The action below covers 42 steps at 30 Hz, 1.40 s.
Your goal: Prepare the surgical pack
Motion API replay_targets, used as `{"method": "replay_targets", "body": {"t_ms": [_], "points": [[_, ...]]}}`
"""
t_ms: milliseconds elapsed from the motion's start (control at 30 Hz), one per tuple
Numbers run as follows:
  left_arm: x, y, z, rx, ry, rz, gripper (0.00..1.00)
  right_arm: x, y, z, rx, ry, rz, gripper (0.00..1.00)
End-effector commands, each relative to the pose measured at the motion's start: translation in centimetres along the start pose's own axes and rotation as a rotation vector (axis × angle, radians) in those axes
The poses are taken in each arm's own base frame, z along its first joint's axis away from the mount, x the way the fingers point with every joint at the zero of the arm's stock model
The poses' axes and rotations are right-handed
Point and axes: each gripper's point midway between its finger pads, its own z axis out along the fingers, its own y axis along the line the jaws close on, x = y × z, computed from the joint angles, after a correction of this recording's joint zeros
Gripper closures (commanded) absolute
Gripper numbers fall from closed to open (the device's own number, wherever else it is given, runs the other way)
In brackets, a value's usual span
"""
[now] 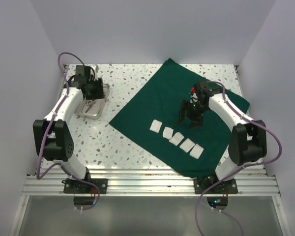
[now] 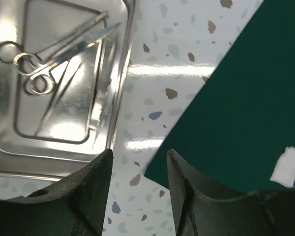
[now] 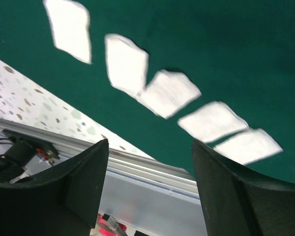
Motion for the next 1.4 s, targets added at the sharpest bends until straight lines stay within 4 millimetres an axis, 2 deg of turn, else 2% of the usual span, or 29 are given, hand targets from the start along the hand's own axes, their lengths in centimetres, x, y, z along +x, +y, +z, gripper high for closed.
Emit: {"method": "replay_targets", "body": {"t_ms": [0,33,67,100,133,167,200,300,367,467,767,1367], "points": [[1.3,-5.4,-1.5,0.196,-0.007,-0.014,0.48,2.9,-3.3,-1.3,0.065,-0.011,0.059,0.3],[1.8,-6.2,-1.7,0.22,0.002,-0.007,0.48,3.6,-3.7,-1.8,0.056,-0.023,0.083,0.31],[2.2,-7.0,-1.8,0.241,0.011,0.002,0.48,5.3,-5.2,-1.1,0.066,0.011,0.132,0.32],[3.2,-8.8,-2.0,0.3,0.034,0.021,0.47,5.8,-5.8,-1.0,0.067,0.008,0.15,0.34],[3.7,-9.7,-2.1,0.334,0.049,0.031,0.47,6.4,-6.2,-1.4,0.065,-0.011,0.172,0.35],[4.2,-10.8,-2.3,0.386,0.063,0.04,0.47,7.6,-7.6,-0.9,0.088,0.007,0.218,0.37],[5.1,-11.9,-2.4,0.416,0.079,0.056,0.47,8.2,-8.0,-0.8,0.091,0.01,0.237,0.4],[6.0,-14.0,-3.0,0.503,0.087,0.083,0.47,9.6,-9.9,-0.7,0.125,0.001,0.306,0.45],[6.1,-14.7,-3.3,0.543,0.088,0.092,0.46,10.3,-11.0,-0.5,0.156,-0.003,0.339,0.53],[6.2,-15.1,-3.5,0.563,0.087,0.111,0.46,10.2,-12.4,-0.2,0.187,-0.019,0.386,0.54],[6.7,-15.3,-3.8,0.594,0.096,0.146,0.44,7.1,-13.0,1.1,0.175,-0.055,0.407,0.55],[6.1,-15.1,-4.2,0.577,0.068,0.173,0.39,7.8,-13.7,2.9,0.186,0.001,0.428,0.52]]}}
